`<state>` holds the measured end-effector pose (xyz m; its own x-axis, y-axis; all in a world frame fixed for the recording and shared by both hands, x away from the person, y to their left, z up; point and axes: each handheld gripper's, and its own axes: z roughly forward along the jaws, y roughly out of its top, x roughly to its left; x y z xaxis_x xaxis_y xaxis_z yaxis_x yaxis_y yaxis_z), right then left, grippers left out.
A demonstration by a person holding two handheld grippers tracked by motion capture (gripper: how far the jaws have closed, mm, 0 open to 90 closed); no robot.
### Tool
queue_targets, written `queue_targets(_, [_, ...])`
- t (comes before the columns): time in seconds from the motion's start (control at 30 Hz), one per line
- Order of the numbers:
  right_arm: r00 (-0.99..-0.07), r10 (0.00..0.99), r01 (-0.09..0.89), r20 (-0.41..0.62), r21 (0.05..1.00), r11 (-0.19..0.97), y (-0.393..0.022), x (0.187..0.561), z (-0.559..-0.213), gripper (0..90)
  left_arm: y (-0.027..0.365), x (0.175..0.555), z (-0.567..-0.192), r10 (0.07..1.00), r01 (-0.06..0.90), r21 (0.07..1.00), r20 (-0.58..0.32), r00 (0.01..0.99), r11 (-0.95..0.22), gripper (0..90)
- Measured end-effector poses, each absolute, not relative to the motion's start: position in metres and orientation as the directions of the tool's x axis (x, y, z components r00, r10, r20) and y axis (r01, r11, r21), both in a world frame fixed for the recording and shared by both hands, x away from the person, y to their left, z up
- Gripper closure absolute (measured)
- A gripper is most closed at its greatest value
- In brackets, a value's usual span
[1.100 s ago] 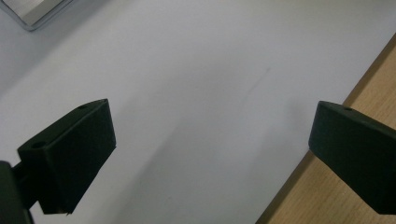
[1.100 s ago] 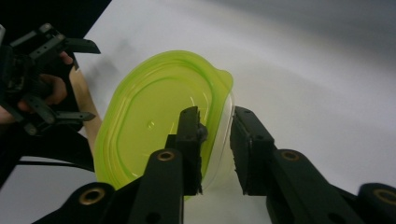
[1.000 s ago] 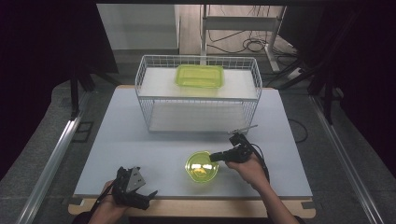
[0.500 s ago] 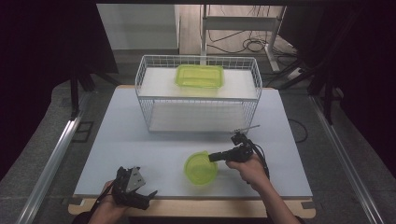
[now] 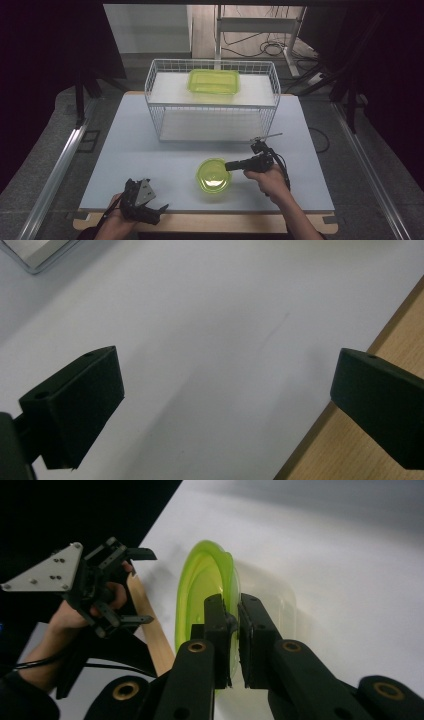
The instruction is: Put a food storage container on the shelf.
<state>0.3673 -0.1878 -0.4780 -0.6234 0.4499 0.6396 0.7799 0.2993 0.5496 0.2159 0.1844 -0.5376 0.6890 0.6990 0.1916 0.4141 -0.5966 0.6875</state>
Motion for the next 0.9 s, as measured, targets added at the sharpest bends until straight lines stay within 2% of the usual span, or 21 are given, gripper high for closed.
queue_targets(0.73, [-0.601,0.45,0.797,0.66,0.536,0.278,-0.192,0.372,-0.481,83.4,0.184,0.216,-0.538,0.697,0.415,0.684,0.191,0.691,-0.599,0.7])
queue_targets(0.83, [-0.617,0.522,0.776,0.589,0.564,0.282,-0.191,0.375,-0.483,79.9,0.183,0.216,-0.538,0.694,0.414,0.681,0.194,0.693,-0.604,0.7])
queue_targets(0.9, [-0.612,0.542,0.779,0.576,0.56,0.282,-0.191,0.378,-0.486,78.7,0.183,0.216,-0.538,0.694,0.414,0.68,0.195,0.693,-0.605,0.7])
